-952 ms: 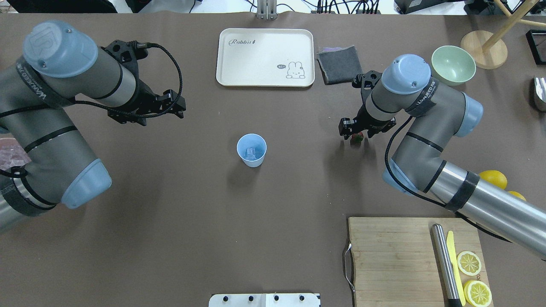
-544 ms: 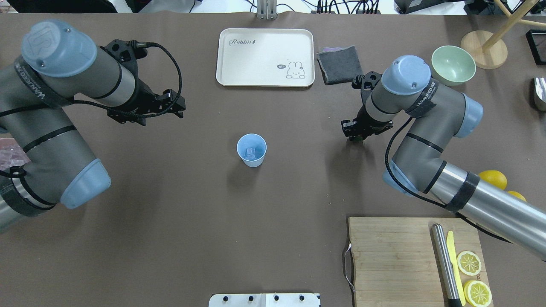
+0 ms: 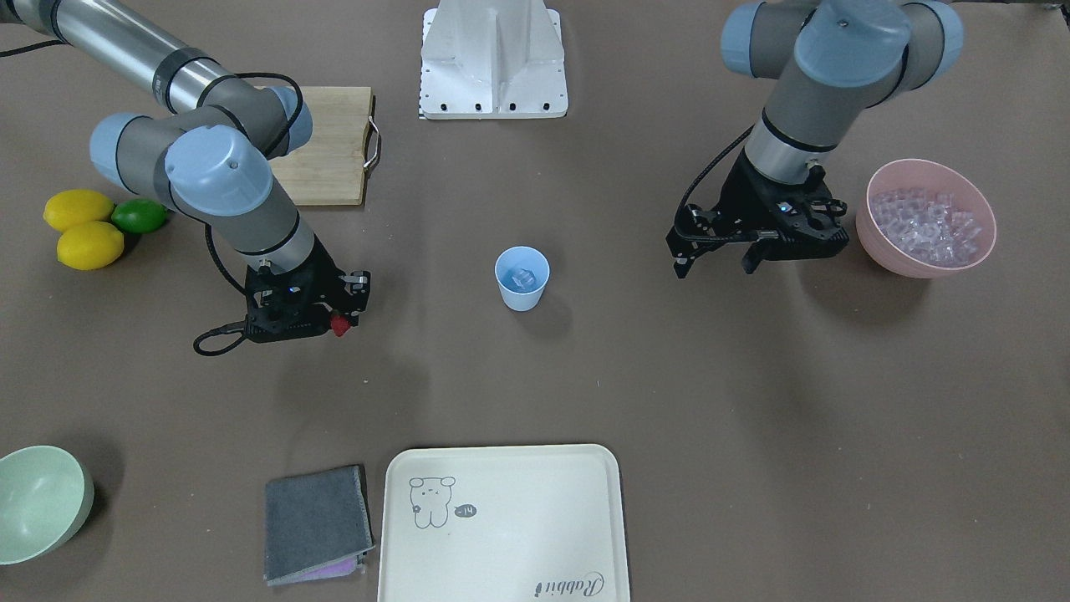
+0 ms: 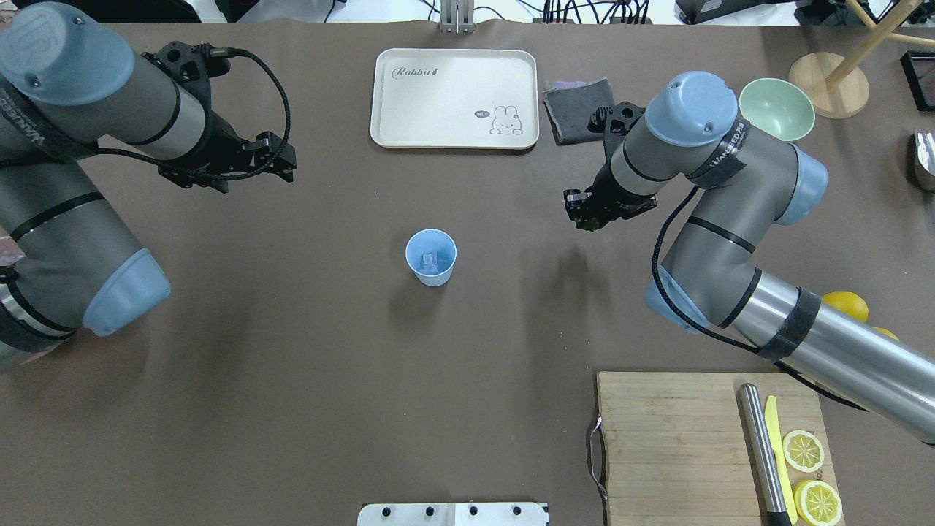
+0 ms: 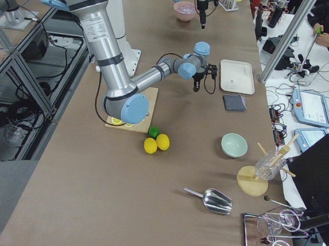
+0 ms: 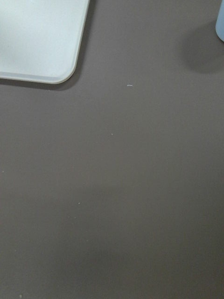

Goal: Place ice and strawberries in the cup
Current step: 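Carry the strawberry with the right gripper over the cup and release it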

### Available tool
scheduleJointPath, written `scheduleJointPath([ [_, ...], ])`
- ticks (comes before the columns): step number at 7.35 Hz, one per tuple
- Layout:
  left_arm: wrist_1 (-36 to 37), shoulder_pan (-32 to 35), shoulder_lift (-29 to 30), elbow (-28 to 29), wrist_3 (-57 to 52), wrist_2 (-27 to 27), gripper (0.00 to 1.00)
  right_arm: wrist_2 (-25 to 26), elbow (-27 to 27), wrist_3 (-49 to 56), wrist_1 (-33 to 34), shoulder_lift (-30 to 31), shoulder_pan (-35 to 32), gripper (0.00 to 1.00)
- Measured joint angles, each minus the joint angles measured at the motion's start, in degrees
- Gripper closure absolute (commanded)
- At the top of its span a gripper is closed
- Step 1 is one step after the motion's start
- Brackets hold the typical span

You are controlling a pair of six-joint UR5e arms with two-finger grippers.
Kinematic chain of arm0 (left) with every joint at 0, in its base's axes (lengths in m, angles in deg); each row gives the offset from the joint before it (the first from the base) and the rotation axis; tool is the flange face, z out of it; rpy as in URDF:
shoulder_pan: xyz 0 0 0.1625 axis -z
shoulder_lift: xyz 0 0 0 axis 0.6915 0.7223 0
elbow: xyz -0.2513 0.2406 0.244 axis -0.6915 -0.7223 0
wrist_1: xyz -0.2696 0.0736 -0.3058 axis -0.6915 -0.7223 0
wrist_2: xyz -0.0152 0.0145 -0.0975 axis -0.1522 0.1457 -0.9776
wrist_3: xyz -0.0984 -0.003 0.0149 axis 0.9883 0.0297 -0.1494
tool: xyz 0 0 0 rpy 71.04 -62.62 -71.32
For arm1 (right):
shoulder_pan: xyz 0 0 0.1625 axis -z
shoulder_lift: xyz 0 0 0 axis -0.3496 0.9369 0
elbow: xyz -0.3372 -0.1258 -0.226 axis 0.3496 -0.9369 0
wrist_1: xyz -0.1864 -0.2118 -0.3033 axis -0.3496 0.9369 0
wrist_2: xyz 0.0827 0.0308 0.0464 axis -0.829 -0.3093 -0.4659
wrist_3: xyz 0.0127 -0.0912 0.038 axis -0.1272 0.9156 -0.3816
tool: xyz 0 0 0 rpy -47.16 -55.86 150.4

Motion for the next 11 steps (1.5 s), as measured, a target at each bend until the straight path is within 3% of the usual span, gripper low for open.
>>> scheduleJointPath([
  [2, 3.8, 4.1, -2.0, -0.6, -11.7, -0.2, 0.02, 2.3, 3.9, -8.4, 3.5, -4.0, 3.2, 1.0],
  [4, 5.3, 6.4, -2.8, 0.6, -17.3, -0.4, 0.02, 7.3, 4.4, -16.6, 9.9, -11.7, 8.6, 1.0],
  [8, 5.5, 7.0, -3.2, 1.3, -18.4, -0.3, 0.02, 12.5, -1.9, -20.6, 11.3, -20.0, 13.0, 1.0],
  [9, 5.5, 7.0, -3.2, 1.4, -18.4, -0.2, 0.02, 12.8, -3.5, -20.6, 11.1, -21.0, 13.1, 0.54],
  [10, 5.5, 7.0, -3.2, 1.4, -18.4, -0.2, 0.02, 13.2, -4.5, -20.5, 11.0, -21.3, 13.1, 0.02],
  [11, 5.5, 7.0, -3.2, 1.5, -18.4, -0.2, 0.02, 13.5, -5.2, -20.3, 10.9, -21.5, 13.1, 0.01],
])
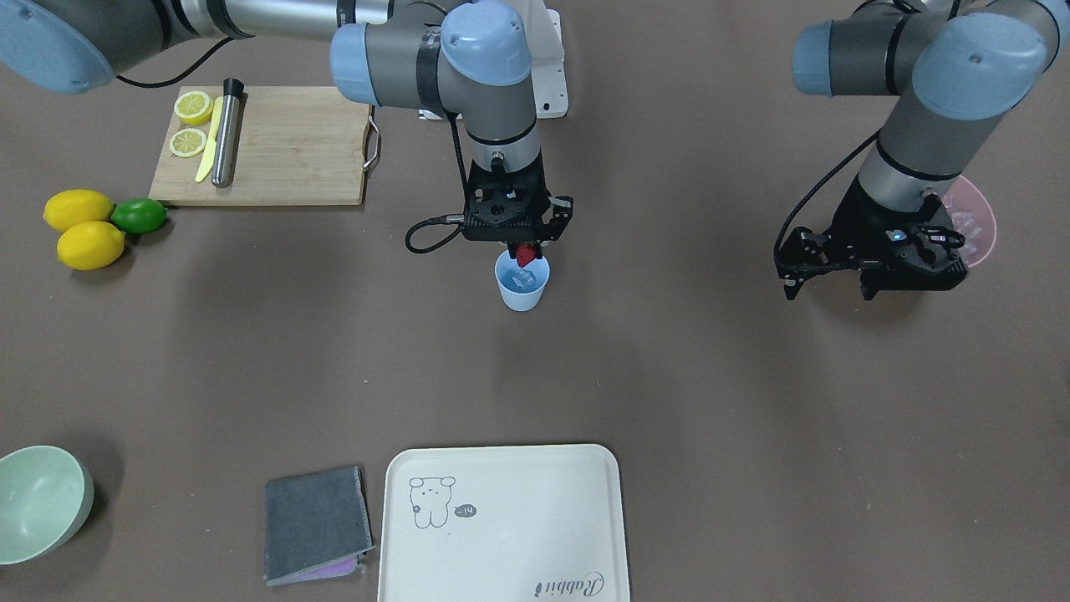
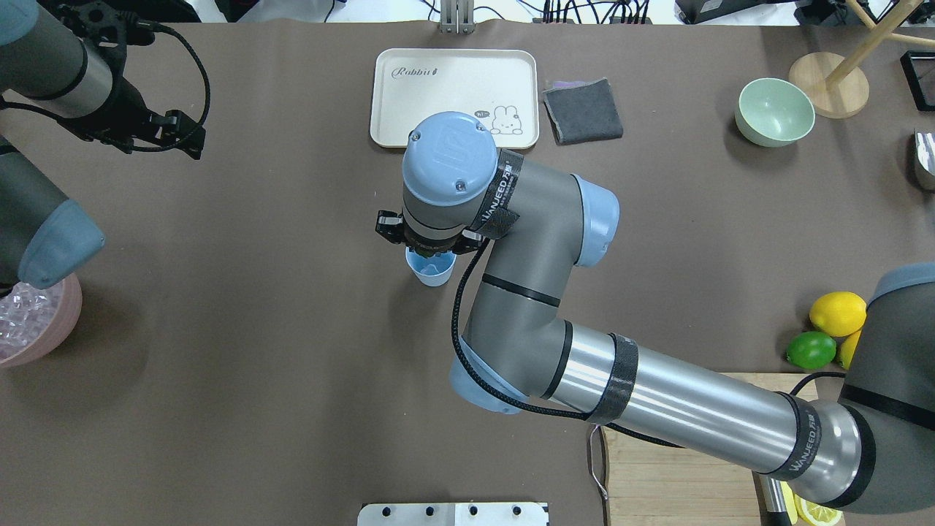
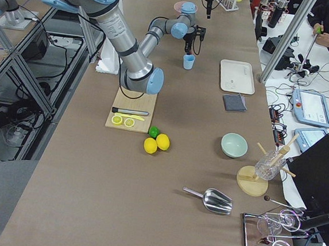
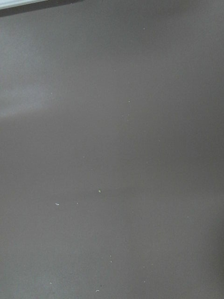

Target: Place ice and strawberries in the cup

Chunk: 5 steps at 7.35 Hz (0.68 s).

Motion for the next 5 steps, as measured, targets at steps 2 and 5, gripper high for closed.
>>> scheduleJointPath([
  [2, 0.1, 0.1, 0.1, 0.2, 0.0, 0.0, 0.02, 0.4, -1.0, 0.4, -0.5, -0.2, -0.2, 0.0],
  [5, 2.2, 4.3, 0.0, 0.3, -4.7, -2.6, 0.02, -6.6, 7.9, 5.5, 4.4, 5.4, -6.8, 0.0],
])
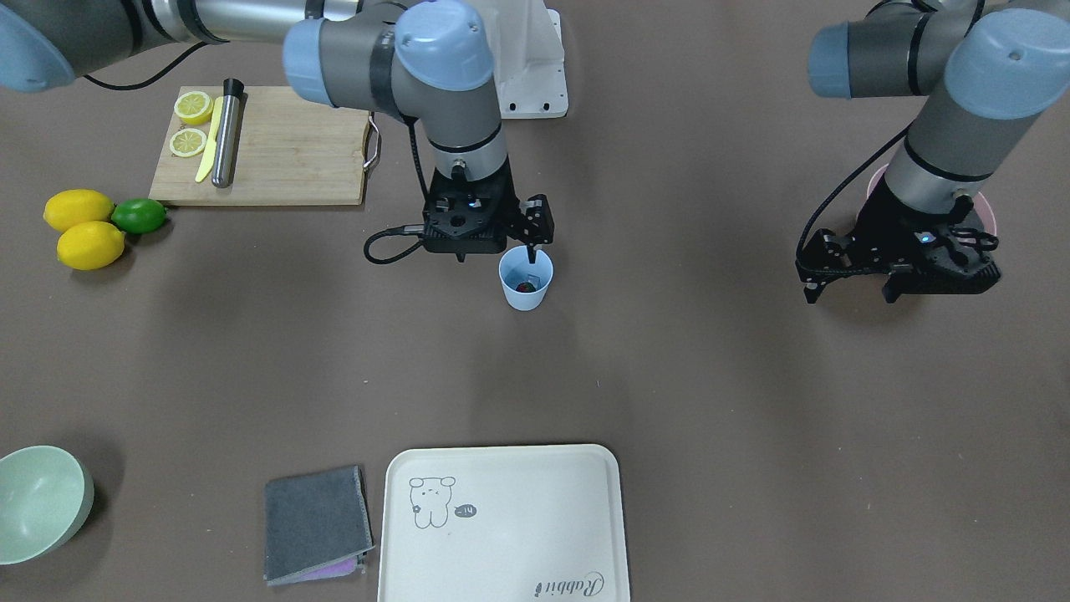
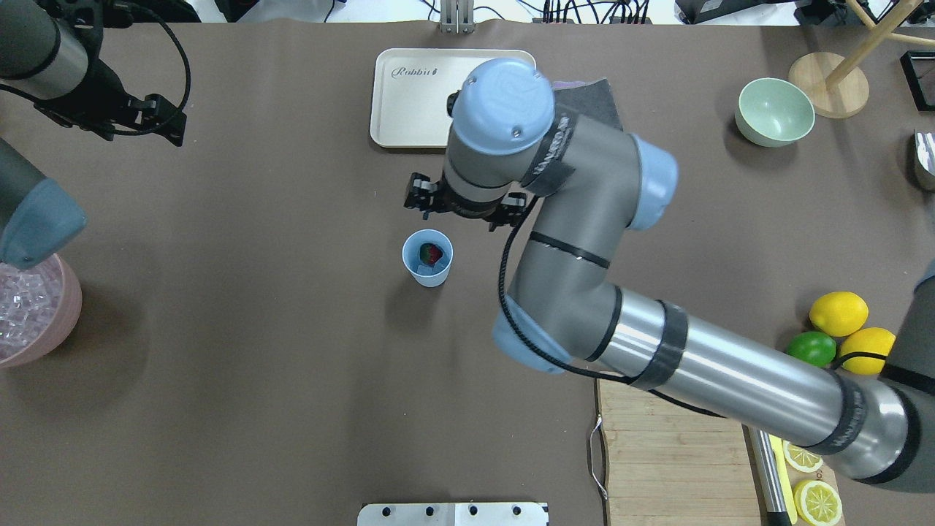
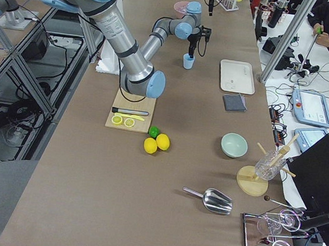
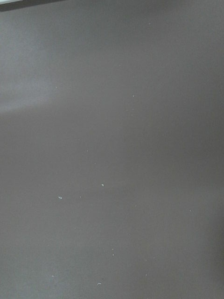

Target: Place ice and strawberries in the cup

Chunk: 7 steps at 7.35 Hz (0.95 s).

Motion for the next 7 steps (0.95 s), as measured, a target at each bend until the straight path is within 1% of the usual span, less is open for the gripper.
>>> scheduleJointPath([
  [1, 3.3, 3.6, 0.0, 0.1, -6.3, -1.9, 0.02, -4.6, 6.0, 7.6, 3.1, 5.8, -5.1, 0.0],
  [2, 7.1, 7.8, 0.0, 0.3, -13.6, -3.7, 0.02, -9.3, 10.5, 17.1, 5.0, 12.3, -11.4, 0.0],
  [3, 10.7, 12.4, -0.1, 1.4, -21.9, -5.7, 0.02, -13.8, 12.9, 28.9, 5.8, 19.3, -18.2, 0.0],
  [4, 13.3, 17.3, -0.1, 3.8, -30.6, -7.4, 0.02, -17.1, 13.6, 41.5, 6.1, 25.8, -24.6, 0.0],
  [5, 14.4, 21.5, -0.3, 7.0, -38.4, -8.6, 0.02, -19.8, 12.9, 53.7, 6.3, 31.5, -31.1, 0.0],
  [6, 14.6, 24.1, -1.7, 9.5, -43.8, -9.2, 0.02, -22.6, 11.0, 65.3, 6.3, 36.0, -37.8, 0.0],
  [7, 14.5, 25.8, -4.4, 10.5, -47.5, -9.3, 0.02, -24.7, 8.8, 76.3, 6.8, 39.7, -44.5, 0.0],
])
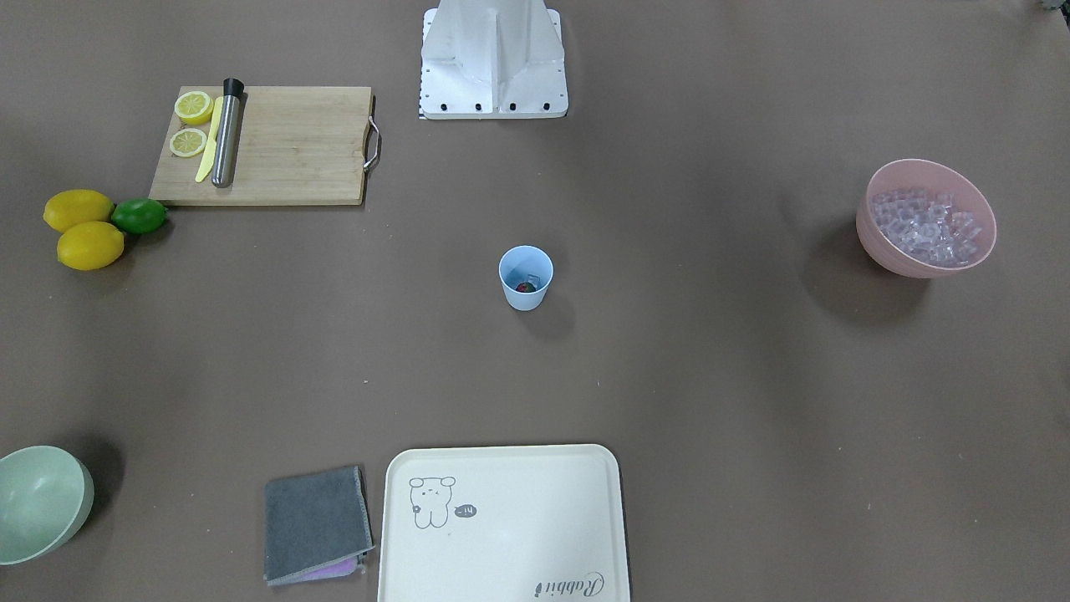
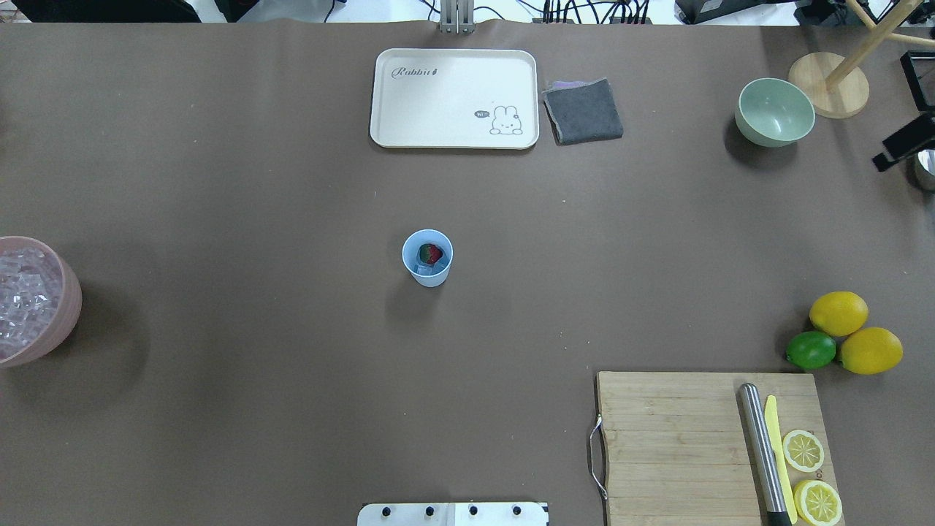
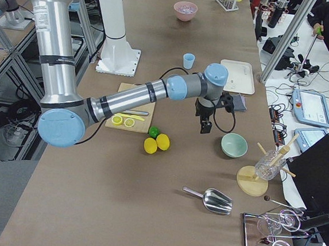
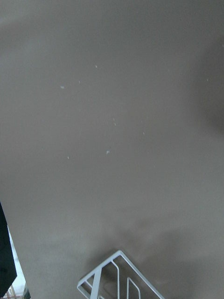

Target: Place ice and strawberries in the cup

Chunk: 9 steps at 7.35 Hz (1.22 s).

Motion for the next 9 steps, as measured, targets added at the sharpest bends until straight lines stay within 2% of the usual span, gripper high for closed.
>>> scheduleJointPath([
  [2, -2.9, 2.0, -7.4, -0.8, -3.7, 0.0, 0.02, -0.5, -2.6, 14.8, 2.5, 5.4, -10.2, 0.0],
  [4, -5.7, 2.1, -10.5, 0.7, -2.6, 0.2, 0.02, 0.9, -3.6, 23.1, 4.0, 9.1, -16.5, 0.0],
  [6, -8.5, 2.3, -11.7, 2.1, -2.1, 0.1, 0.02, 2.4, -4.0, 25.6, 5.3, 10.0, -18.2, 0.0],
  [9, -8.8, 4.0, -12.0, 1.9, -1.9, -2.6, 0.02, 3.6, -5.6, 24.3, 6.2, 8.1, -15.3, 0.0],
])
